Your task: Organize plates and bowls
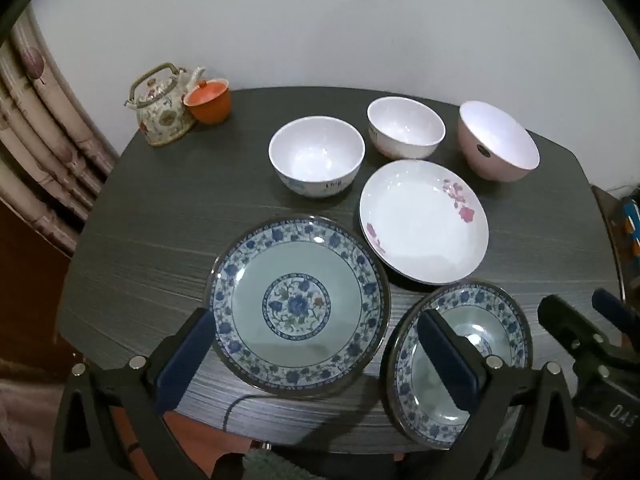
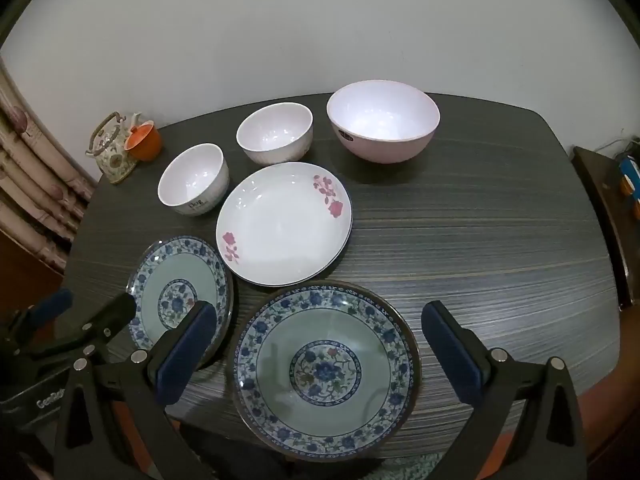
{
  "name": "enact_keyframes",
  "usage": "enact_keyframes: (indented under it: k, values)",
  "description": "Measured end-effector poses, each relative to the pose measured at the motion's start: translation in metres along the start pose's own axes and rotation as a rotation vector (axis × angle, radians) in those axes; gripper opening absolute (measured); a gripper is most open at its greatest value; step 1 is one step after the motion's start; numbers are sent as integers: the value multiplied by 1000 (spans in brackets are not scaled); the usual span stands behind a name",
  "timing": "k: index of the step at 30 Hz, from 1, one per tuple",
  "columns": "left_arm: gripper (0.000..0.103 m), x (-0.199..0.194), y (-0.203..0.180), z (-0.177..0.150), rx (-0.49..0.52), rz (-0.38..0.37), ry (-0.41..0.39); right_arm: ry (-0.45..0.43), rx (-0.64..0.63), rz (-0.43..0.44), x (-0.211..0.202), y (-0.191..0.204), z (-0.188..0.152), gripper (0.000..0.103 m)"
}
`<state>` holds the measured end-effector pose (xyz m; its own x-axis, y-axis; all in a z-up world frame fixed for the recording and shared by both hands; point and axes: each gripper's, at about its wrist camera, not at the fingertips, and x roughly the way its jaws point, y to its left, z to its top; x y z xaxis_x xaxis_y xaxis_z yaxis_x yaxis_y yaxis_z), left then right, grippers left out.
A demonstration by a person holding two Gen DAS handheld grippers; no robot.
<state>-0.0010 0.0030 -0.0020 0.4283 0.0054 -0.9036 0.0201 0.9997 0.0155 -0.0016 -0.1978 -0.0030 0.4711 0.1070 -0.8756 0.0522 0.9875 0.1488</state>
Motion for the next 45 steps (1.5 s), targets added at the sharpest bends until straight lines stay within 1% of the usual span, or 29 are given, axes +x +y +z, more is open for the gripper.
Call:
enact_keyframes:
  k: [5,7,9,11,16,22,30,42,45]
  values:
    - [103,-9,9,-5,16,-32,5,-18,-7,3,-1,3,1,102]
    - [103,13,-2,-1,-30,16,10,-24,-10,2,-2,3,1,102]
    - [103,11,3,1,-44,6,7,-29,-10,3,-2,3,0,102]
    - [103,12,5,1,-52,-2,1,-11,-16,-5,5,9,1,102]
    - [103,13,5,-3,-49,7,-9,-9,-22,4,-1,8,0,102]
    - [103,11,6,-3,-36,-10,-25,-6,-28,6,-1,9,-3,102]
    - [103,21,8,-7,-43,-45,-1,-3,-32,19,1,10,-5,102]
    - [103,19,11,-12,-56,7,-21,-2,-33,26,3,11,-7,102]
    - [103,20,11,-13,-49,7,-20,-4,-35,26,3,12,-8,102]
